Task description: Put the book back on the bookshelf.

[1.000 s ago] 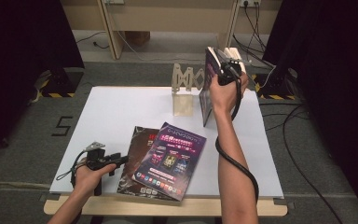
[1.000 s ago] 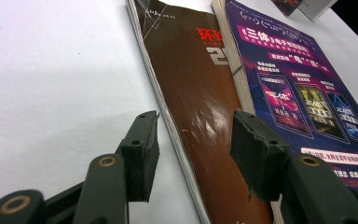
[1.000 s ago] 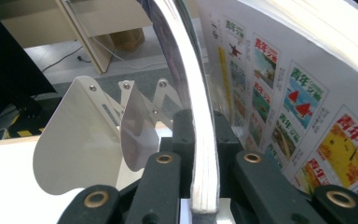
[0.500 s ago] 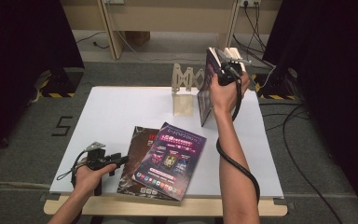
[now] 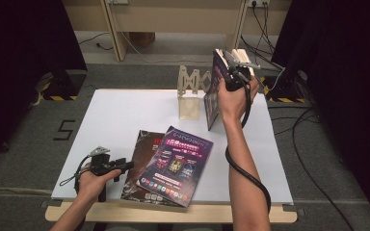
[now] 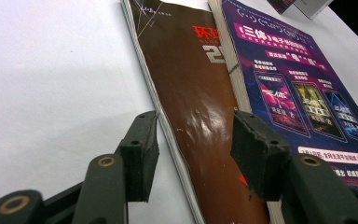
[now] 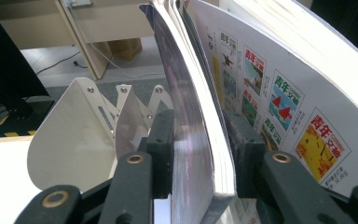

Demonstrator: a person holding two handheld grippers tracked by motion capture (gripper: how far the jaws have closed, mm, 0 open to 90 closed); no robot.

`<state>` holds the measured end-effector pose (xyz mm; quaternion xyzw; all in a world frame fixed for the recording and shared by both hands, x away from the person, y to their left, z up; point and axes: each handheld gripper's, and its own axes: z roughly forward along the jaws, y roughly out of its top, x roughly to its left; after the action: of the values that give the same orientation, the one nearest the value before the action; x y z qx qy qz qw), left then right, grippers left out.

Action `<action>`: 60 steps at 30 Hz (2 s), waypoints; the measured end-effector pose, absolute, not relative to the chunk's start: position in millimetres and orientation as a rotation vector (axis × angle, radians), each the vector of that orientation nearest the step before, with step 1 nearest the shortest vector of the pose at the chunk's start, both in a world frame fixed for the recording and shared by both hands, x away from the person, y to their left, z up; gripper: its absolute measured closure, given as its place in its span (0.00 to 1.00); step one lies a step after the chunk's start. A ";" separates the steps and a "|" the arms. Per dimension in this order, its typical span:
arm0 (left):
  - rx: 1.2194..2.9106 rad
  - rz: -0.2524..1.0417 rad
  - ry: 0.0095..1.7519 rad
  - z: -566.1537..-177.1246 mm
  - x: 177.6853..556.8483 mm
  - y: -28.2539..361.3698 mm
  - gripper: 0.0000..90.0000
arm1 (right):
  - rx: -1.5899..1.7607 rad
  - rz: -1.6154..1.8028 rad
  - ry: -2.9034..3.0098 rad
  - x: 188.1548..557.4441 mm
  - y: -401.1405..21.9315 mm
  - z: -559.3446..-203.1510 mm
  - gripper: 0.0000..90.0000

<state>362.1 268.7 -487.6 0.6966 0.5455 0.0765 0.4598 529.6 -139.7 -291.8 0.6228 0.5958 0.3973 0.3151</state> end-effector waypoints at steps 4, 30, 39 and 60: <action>1.714 0.189 1.341 -487.5 361.8 268.5 0.56 | 1.640 1.048 1.570 527.3 -140.9 -293.0 0.73; 1.724 0.189 1.327 -486.8 360.2 263.8 0.55 | 1.625 1.080 1.571 505.0 -147.5 -297.9 0.69; 1.721 0.190 1.328 -486.2 359.8 263.0 0.54 | 1.620 1.097 1.574 499.1 -148.4 -299.8 0.68; 1.726 0.187 1.322 -485.1 359.9 259.6 0.53 | 1.614 1.113 1.592 483.2 -151.4 -302.9 0.67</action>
<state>359.9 259.6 -485.1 0.7018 0.5374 0.0758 0.4614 483.2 -151.4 -302.9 0.6088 0.6007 0.4201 0.3033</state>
